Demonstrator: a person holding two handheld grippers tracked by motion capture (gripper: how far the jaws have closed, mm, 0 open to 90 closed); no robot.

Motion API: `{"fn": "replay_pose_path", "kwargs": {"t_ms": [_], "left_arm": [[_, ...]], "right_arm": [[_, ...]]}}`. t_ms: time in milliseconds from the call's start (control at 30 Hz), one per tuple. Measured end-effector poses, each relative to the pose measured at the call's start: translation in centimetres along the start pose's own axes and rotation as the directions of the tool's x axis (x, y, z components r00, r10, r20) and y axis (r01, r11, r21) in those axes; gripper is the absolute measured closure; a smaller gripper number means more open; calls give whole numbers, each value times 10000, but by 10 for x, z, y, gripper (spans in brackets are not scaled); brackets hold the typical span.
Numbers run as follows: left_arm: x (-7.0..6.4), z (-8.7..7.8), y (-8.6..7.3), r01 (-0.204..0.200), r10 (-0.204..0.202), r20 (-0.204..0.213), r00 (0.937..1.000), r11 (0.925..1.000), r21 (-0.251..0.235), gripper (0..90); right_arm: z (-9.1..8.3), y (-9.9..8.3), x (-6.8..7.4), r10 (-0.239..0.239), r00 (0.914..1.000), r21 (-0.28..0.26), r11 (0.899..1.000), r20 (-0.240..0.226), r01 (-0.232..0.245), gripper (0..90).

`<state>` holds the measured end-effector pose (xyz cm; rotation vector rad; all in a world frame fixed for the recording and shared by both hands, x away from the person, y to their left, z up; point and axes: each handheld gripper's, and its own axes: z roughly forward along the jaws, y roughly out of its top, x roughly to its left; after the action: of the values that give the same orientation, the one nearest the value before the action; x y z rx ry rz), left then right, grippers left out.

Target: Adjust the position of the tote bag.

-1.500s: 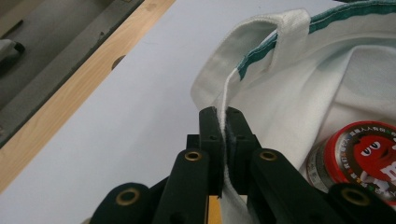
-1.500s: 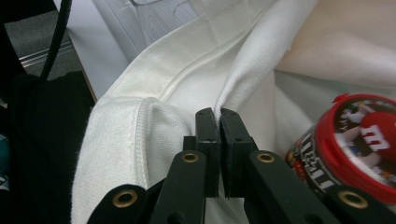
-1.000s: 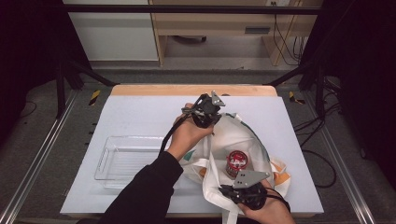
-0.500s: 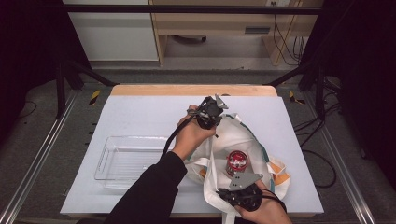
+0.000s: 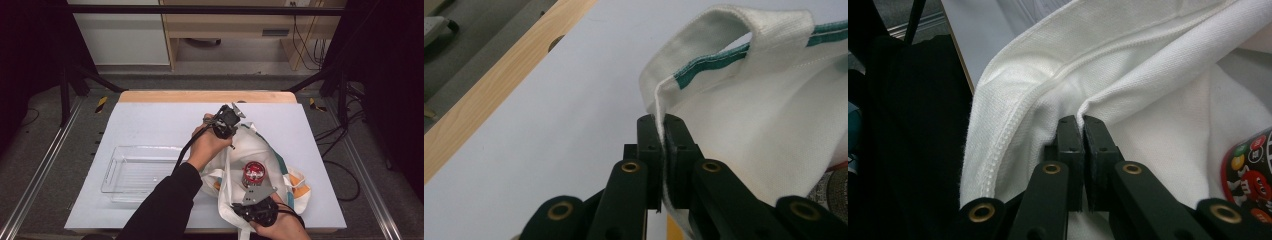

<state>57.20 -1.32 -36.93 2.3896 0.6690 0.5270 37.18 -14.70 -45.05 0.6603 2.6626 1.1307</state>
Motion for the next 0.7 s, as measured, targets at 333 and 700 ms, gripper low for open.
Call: {"fn": "replay_pose_path", "kwargs": {"t_ms": [333,700], "left_arm": [[2,4,-1,76,-77,35,10000,9998,176,874],[1,-5,-3,-97,97,22,10000,9999,138,874]], "right_arm": [[1,0,0,-28,10000,76,10000,-52,29,880],[1,-1,0,47,10000,83,10000,-67,-46,874]]}}
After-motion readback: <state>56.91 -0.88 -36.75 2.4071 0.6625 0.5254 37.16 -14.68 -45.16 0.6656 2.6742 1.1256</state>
